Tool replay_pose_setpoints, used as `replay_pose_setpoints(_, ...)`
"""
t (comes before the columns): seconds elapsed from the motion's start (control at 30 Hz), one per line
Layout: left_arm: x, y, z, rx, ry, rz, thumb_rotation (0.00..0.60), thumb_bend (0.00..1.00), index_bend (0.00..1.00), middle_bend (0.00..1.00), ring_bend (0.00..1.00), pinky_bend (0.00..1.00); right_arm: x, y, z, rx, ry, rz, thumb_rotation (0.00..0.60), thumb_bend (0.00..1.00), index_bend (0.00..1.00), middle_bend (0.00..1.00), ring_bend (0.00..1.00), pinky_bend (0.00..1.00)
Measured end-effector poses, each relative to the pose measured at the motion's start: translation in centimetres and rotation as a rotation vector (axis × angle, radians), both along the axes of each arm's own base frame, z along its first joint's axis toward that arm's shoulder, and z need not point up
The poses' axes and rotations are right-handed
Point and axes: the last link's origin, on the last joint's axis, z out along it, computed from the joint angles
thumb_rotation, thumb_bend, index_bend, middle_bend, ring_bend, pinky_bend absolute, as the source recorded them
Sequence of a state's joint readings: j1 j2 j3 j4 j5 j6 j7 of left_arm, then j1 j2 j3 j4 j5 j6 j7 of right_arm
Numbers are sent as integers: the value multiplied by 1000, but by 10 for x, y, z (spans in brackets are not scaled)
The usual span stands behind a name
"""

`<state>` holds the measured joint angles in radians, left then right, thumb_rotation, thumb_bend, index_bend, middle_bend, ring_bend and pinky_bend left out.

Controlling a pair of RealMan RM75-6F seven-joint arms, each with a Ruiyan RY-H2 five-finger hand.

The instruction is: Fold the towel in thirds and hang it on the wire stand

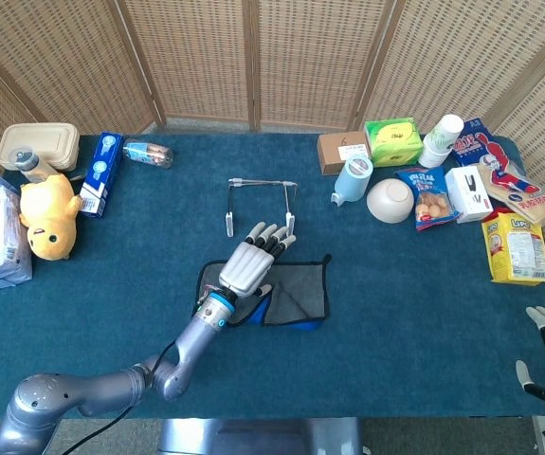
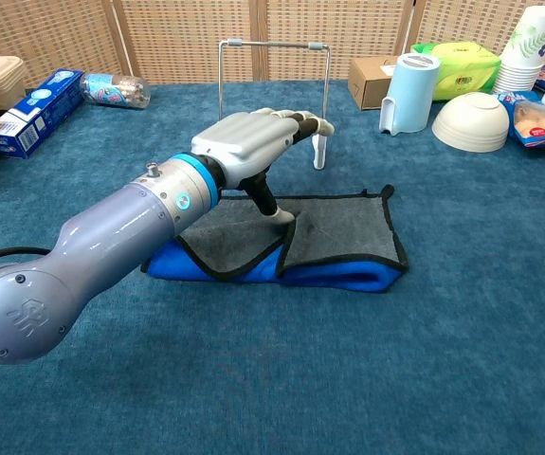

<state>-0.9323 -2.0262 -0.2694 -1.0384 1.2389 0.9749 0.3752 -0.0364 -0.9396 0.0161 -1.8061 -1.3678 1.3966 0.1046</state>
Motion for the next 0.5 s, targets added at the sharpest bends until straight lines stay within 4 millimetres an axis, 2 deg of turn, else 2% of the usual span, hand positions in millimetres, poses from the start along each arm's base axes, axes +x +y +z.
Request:
replay_pose_setpoints(0.27, 2, -2, 14, 17, -77, 1, 600, 228, 72, 12, 0, 4, 4, -5, -3, 15, -2, 16, 600, 415, 69, 77, 0, 71)
replay_pose_setpoints(0.5, -3, -16, 39, -35, -143, 3, 600, 228, 104, 25, 0, 0, 9, -11, -8, 30, -4, 33, 600, 415, 69, 77, 0, 71)
